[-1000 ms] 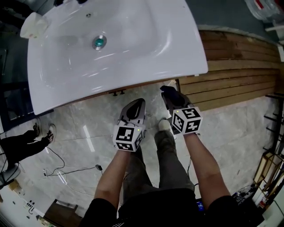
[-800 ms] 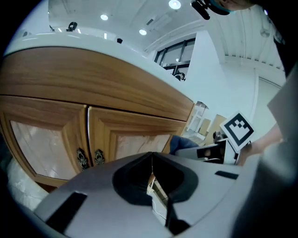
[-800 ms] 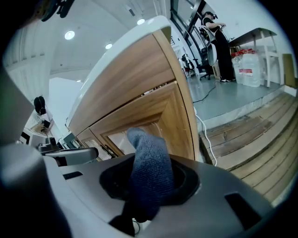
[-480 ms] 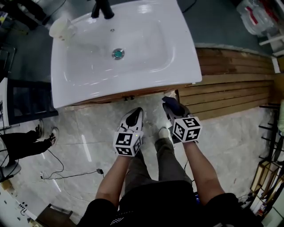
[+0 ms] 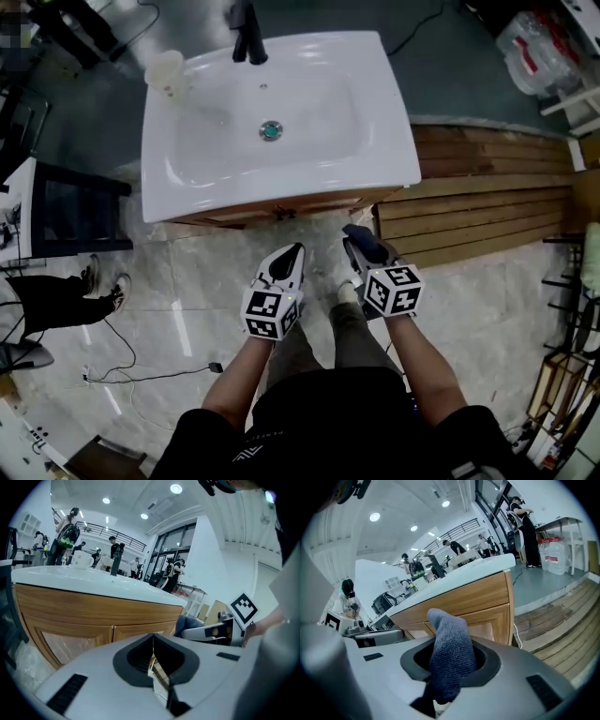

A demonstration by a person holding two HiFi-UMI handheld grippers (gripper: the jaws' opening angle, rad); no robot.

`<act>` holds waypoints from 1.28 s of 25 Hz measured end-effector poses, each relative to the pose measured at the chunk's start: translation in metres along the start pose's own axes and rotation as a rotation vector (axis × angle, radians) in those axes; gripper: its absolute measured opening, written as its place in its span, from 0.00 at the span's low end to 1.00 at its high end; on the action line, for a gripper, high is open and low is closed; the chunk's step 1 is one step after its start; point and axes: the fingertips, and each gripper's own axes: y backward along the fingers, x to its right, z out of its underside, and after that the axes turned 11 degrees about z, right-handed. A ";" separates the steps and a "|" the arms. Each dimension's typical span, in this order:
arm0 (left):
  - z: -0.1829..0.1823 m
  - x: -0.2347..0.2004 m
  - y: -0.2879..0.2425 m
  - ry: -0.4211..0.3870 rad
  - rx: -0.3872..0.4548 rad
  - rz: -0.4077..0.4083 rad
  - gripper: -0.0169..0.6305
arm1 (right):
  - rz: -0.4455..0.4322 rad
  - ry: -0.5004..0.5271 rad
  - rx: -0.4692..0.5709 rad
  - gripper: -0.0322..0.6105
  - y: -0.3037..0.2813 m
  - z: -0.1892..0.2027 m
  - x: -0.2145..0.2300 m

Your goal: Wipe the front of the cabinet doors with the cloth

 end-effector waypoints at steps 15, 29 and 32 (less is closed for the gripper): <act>-0.045 0.013 0.063 0.009 0.091 -0.030 0.04 | -0.036 0.029 -0.001 0.22 0.050 -0.019 -0.057; -0.050 0.020 0.116 -0.025 0.103 -0.046 0.04 | -0.080 0.073 0.062 0.22 0.084 -0.029 -0.110; -0.050 0.022 0.123 -0.027 0.108 -0.044 0.04 | -0.084 0.079 0.085 0.22 0.088 -0.029 -0.119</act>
